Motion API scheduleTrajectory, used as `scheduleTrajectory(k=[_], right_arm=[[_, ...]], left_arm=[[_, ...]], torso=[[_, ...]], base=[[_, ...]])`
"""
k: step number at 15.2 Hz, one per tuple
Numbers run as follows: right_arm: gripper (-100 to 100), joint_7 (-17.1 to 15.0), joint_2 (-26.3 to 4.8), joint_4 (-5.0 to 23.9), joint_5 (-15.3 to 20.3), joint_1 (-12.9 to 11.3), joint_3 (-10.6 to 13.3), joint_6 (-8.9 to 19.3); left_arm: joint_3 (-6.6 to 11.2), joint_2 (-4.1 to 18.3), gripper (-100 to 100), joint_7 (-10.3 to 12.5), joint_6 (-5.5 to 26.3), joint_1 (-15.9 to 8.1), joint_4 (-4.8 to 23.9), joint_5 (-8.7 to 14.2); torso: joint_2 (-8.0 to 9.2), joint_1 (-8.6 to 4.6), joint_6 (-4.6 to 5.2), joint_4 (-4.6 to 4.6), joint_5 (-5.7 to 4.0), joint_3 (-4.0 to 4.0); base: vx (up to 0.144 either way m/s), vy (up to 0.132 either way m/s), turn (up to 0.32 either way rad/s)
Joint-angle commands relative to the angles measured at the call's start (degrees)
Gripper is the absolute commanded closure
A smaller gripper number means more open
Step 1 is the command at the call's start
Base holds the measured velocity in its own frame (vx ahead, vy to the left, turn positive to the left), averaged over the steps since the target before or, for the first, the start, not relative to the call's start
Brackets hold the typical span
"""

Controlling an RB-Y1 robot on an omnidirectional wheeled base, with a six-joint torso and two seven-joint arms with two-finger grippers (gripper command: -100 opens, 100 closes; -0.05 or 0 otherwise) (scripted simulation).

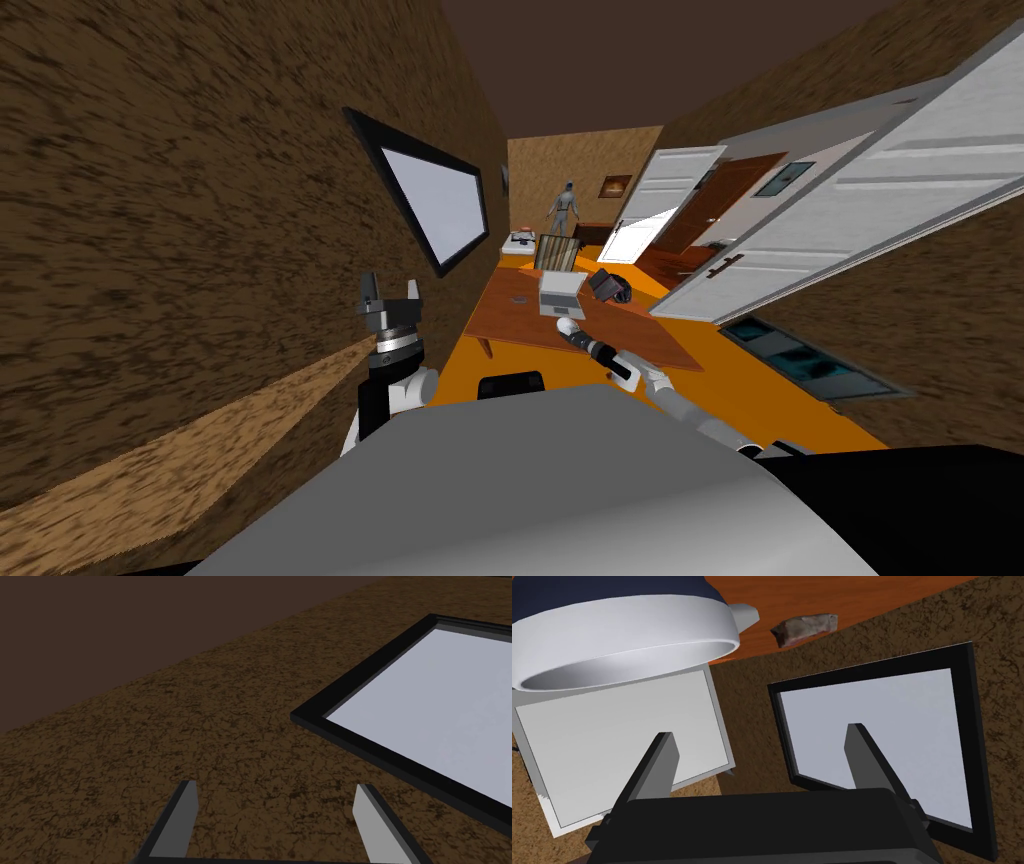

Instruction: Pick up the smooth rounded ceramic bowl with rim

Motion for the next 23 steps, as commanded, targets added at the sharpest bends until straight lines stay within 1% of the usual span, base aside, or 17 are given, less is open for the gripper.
scheduleTrajectory(k=[1,3,4,6,7,8,9,10,11,12,13,16,18,19,20,21,23], right_arm=[[-100,1.3,-1.1,2.9,1.2,-0.9,1.0,-0.1],[-100,1.3,-1.1,4.0,1.2,-0.9,1.0,-0.1],[-100,2.6,-2.5,5.9,2.5,-1.7,2.3,-0.3],[-100,2.6,-2.5,7.3,2.5,-1.7,2.3,-0.3],[-100,3.9,-3.9,9.2,3.8,-2.6,3.5,-0.4],[-100,3.9,-3.9,10.5,3.8,-2.6,3.5,-0.4],[-100,3.9,-3.9,10.5,3.8,-2.6,3.5,-0.4],[-100,5.2,-5.2,12.2,5.1,-3.4,4.7,-0.5],[-100,5.2,-5.2,13.7,5.1,-3.4,4.7,-0.5],[-100,5.2,-5.2,13.7,5.1,-3.4,4.7,-0.5],[-100,6.4,-6.4,15.3,6.4,-4.2,6.0,-0.7],[-100,7.6,-7.5,19.8,7.7,-4.9,7.2,-0.8],[-100,9.9,-9.4,24.4,10.1,-6.2,9.6,-1.1],[-100,9.9,-9.4,25.6,10.1,-6.2,9.6,-1.1],[-100,11.0,-10.3,27.4,11.2,-6.7,10.8,-1.3],[-100,11.0,-10.3,28.3,11.2,-6.7,10.8,-1.3],[-100,11.0,-10.3,28.3,11.2,-6.7,10.8,-1.3]], left_arm=[[0.00,0.0,0,0.0,0.0,0.0,0.0,0.0],[0.00,0.0,0,0.0,0.0,0.0,0.0,0.0],[0.01,0.0,0,0.0,0.0,0.0,0.0,0.0],[0.01,0.0,0,0.0,0.0,0.0,0.0,0.0],[0.01,0.0,0,0.0,0.0,0.0,0.0,0.0],[0.01,0.0,0,0.0,0.0,0.0,0.0,0.0],[0.01,0.0,0,0.0,0.0,0.0,0.0,0.0],[0.01,0.0,0,0.0,0.0,0.0,0.0,0.0],[0.01,0.0,0,0.0,0.0,0.0,0.0,0.0],[0.00,0.0,0,0.0,0.0,0.0,0.0,0.0],[0.01,0.0,0,0.0,0.0,0.0,0.0,0.0],[0.00,0.0,0,0.0,0.0,0.0,0.0,0.0],[0.00,0.0,0,0.0,0.0,0.0,0.0,0.0],[0.00,0.0,0,0.0,0.0,0.0,0.0,0.0],[0.00,0.0,0,0.0,0.0,0.0,0.0,0.0],[0.00,0.0,0,0.0,0.0,0.0,0.0,0.0],[0.01,0.0,0,0.0,0.0,0.0,0.0,0.0]], torso=[[0.00,0.00,0.00,0.00,0.00,0.00],[0.04,-0.09,0.04,0.00,-0.01,0.01],[0.11,-0.21,0.07,0.01,-0.04,0.05],[0.14,-0.19,0.02,0.02,-0.05,0.08],[0.15,-0.24,0.05,0.02,-0.05,0.08],[0.12,-0.20,0.02,0.02,-0.05,0.07],[0.08,-0.16,0.03,0.01,-0.04,0.05],[0.09,-0.19,0.05,0.01,-0.04,0.05],[0.11,-0.17,0.02,0.02,-0.04,0.06],[0.12,-0.14,0.04,0.02,-0.03,0.06],[0.13,-0.18,0.05,0.02,-0.04,0.07],[0.11,-0.10,0.01,0.02,-0.03,0.06],[0.08,-0.02,0.02,0.01,0.00,0.04],[0.07,0.10,0.00,0.01,0.01,0.04],[0.06,0.12,0.03,0.01,0.03,0.03],[0.06,0.10,0.02,0.01,0.04,0.03],[0.12,-0.10,0.06,0.02,-0.01,0.06]], base=[[0.052,0.118,0.171],[0.019,0.067,0.033],[0.013,0.071,0.129],[0.014,0.071,0.104],[0.029,0.081,0.112],[0.044,0.094,0.136],[0.033,0.070,0.052],[0.018,0.086,0.113],[0.027,0.095,0.137],[0.025,0.068,0.054],[0.028,0.082,0.138],[0.032,0.104,0.149],[0.040,0.143,0.187],[0.048,0.154,0.157],[0.049,0.135,0.161],[0.043,0.109,0.119],[0.025,0.047,0.003]])
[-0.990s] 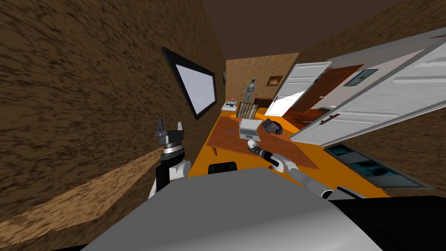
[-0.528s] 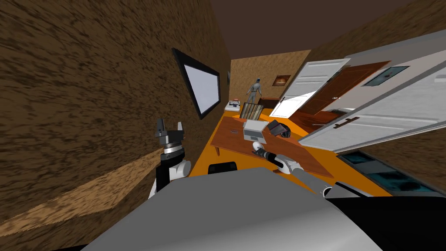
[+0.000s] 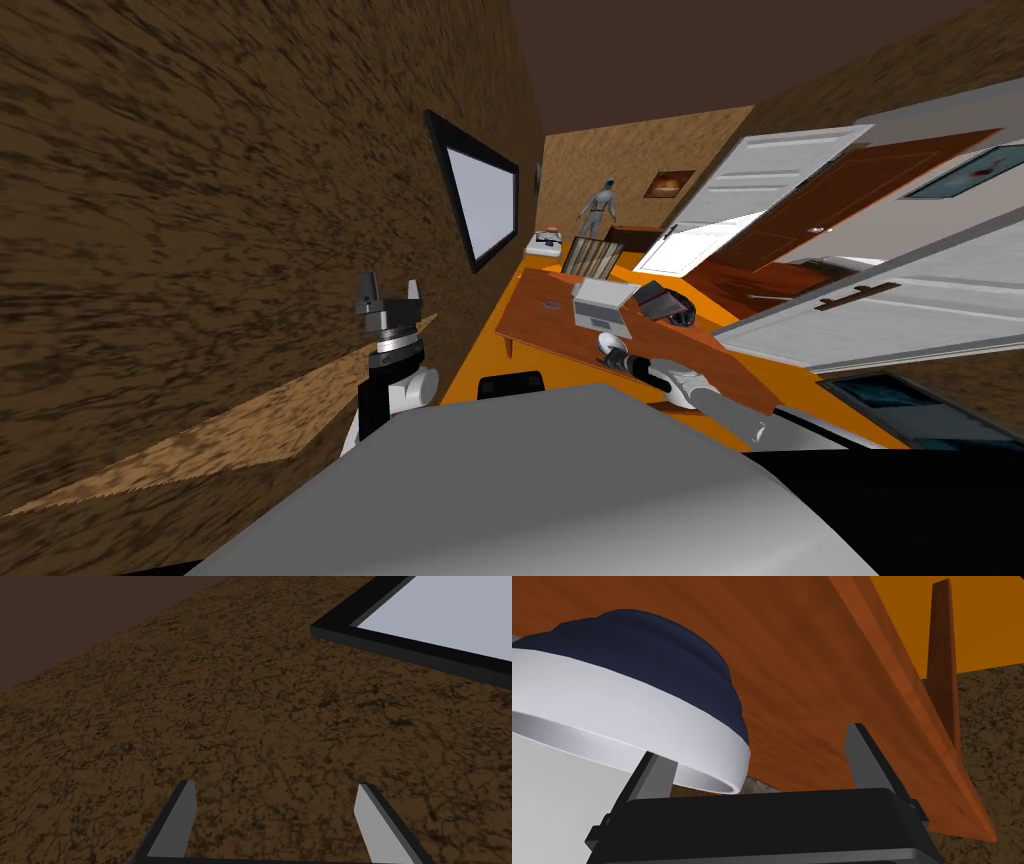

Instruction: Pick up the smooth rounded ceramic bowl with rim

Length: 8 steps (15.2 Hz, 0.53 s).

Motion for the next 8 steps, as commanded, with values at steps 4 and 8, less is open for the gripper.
scheduleTrajectory(k=[4,8], right_arm=[[-100,2.3,-1.4,5.8,2.2,-1.2,2.3,-0.6],[-100,4.0,-2.5,10.1,4.0,-2.0,4.2,-0.9]], left_arm=[[-0.01,0.0,0,0.0,0.0,0.0,0.0,0.0],[-0.01,0.0,0,0.0,0.0,0.0,0.0,0.0]], torso=[[-0.01,0.03,-0.04,0.01,-0.01,0.00],[-0.01,0.16,-0.02,0.00,0.02,0.00]], base=[[0.027,0.064,0.114],[0.033,0.094,0.098]])
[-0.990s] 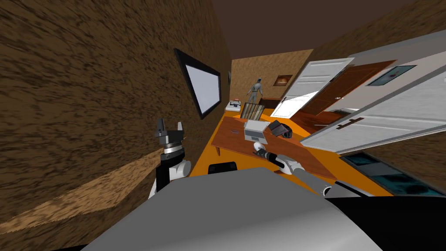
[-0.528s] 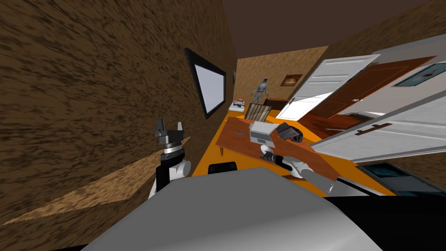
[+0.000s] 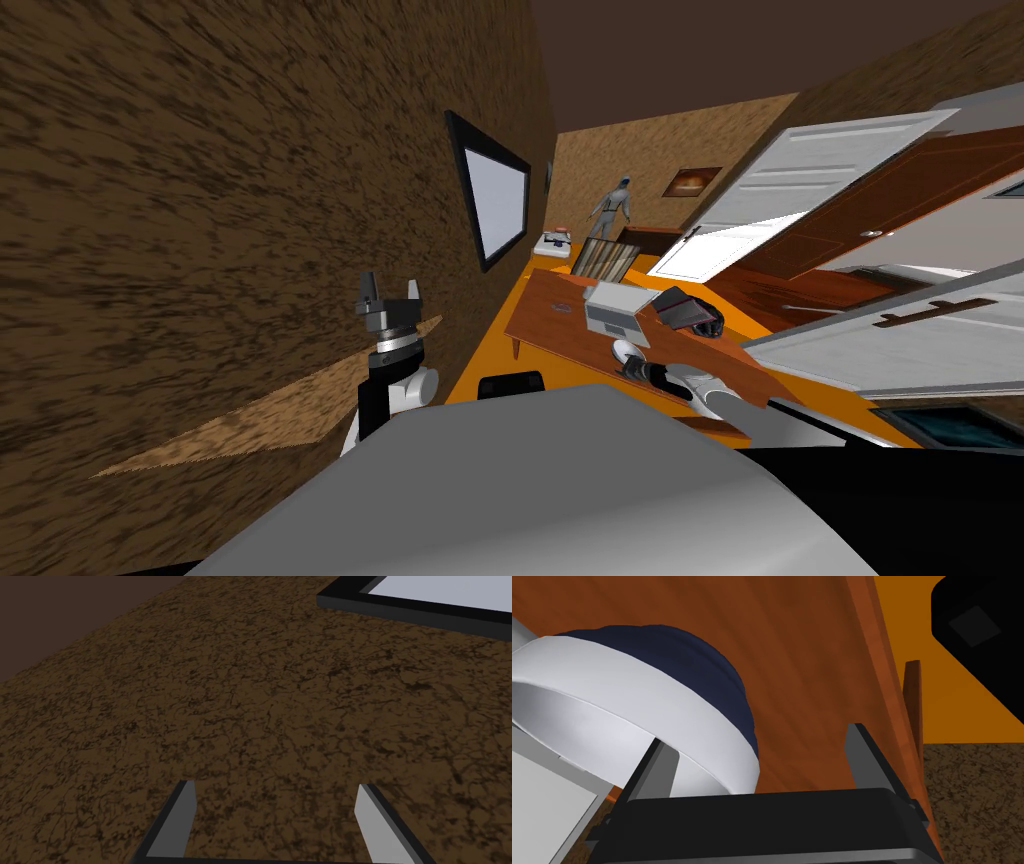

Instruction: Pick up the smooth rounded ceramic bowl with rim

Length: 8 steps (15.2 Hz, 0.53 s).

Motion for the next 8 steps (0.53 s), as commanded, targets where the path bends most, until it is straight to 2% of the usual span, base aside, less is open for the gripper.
scheduleTrajectory(k=[1,3,4,5,8], right_arm=[[-100,-0.5,-1.5,1.0,1.3,-0.1,2.1,0.9],[-100,-0.5,-1.5,1.0,1.3,-0.1,2.1,0.9],[-100,0.2,-1.9,2.7,2.1,-0.4,2.9,0.8],[-100,0.2,-1.9,2.7,2.1,-0.4,2.9,0.8],[-100,1.7,-2.7,6.5,3.7,-1.0,4.6,0.5]], left_arm=[[0.00,0.0,0,0.0,0.0,0.0,0.0,0.0],[0.00,0.0,0,0.0,0.0,0.0,0.0,0.0],[0.00,0.0,0,0.0,0.0,0.0,0.0,0.0],[0.00,0.0,0,0.0,0.0,0.0,0.0,0.0],[0.00,0.0,0,0.0,0.0,0.0,0.0,0.0]], torso=[[0.00,0.00,0.00,0.00,0.00,0.00],[0.02,-0.07,0.00,0.00,-0.02,0.01],[0.04,-0.15,0.01,0.01,-0.03,0.02],[0.05,-0.19,0.01,0.01,-0.04,0.03],[0.00,-0.15,-0.01,0.00,-0.04,0.00]], base=[[0.029,0.082,0.103],[0.022,0.055,0.050],[0.019,0.044,0.067],[0.023,0.042,0.068],[0.037,0.066,0.107]])
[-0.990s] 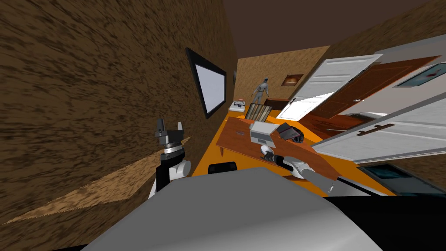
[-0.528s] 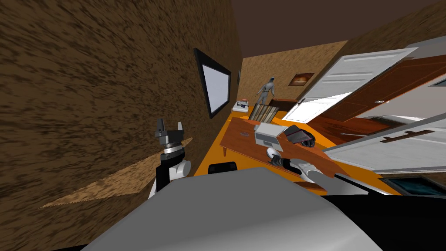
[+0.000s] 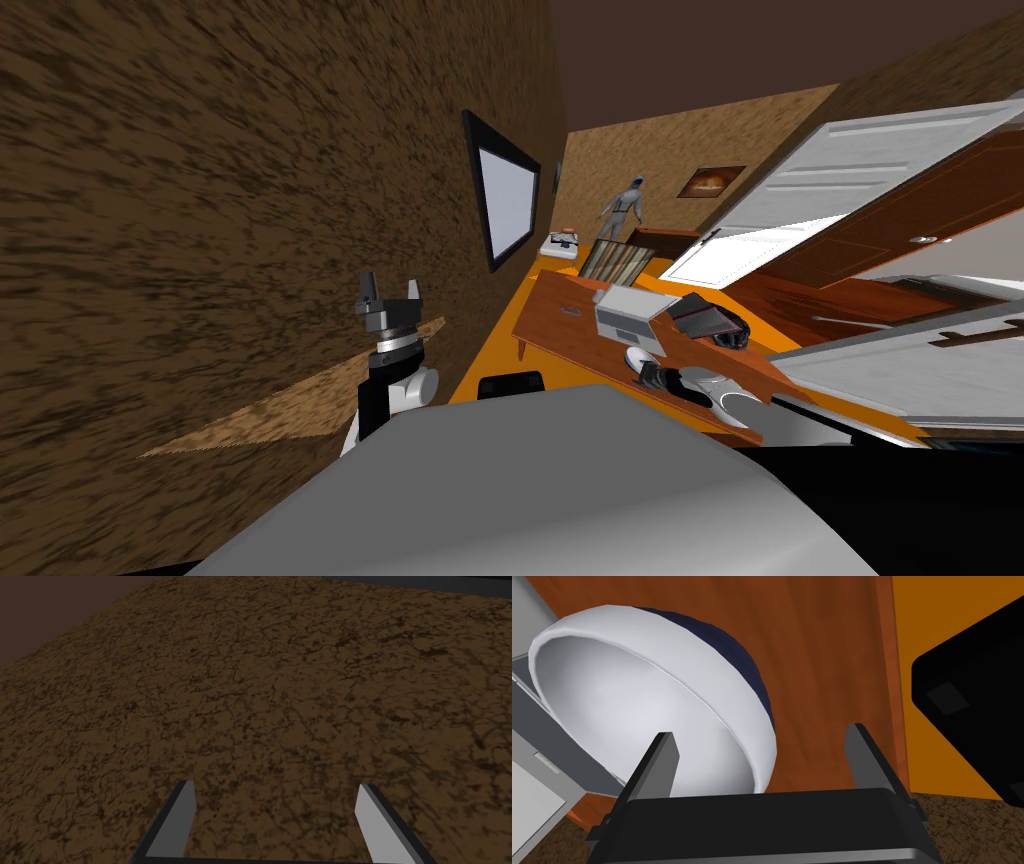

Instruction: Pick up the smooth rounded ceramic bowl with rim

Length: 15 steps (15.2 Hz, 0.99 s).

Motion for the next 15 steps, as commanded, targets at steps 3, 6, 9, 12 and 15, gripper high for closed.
scheduleTrajectory(k=[3,6,9,12,15], right_arm=[[-100,1.3,-0.2,2.7,0.8,-0.4,0.7,-0.3],[-100,-0.4,0.3,1.0,3.8,1.1,-1.8,0.0],[-100,-1.5,1.2,0.5,6.9,2.4,-4.6,0.0],[-100,-2.6,2.0,-1.4,10.1,3.7,-7.3,0.0],[-100,-3.8,2.9,-2.6,13.9,5.0,-10.1,0.0]], left_arm=[[0.00,0.0,0,0.0,0.0,0.0,0.0,0.0],[0.01,0.0,0,0.0,0.0,0.0,0.0,0.0],[0.01,0.0,0,0.0,0.0,0.0,0.0,0.0],[0.01,0.0,0,0.0,0.0,0.0,0.0,0.0],[0.01,0.0,0,0.0,0.0,0.0,0.0,0.0]], torso=[[0.04,-0.01,0.02,0.01,-0.01,0.02],[0.11,-0.15,0.03,0.02,-0.04,0.06],[0.04,-0.39,0.04,0.01,-0.11,0.02],[0.07,-0.38,0.03,0.01,-0.09,0.04],[0.04,-0.40,0.04,0.01,-0.11,0.03]], base=[[0.025,0.059,0.035],[0.014,0.017,0.008],[0.039,-0.029,-0.016],[0.024,-0.018,-0.006],[0.037,-0.025,-0.017]])
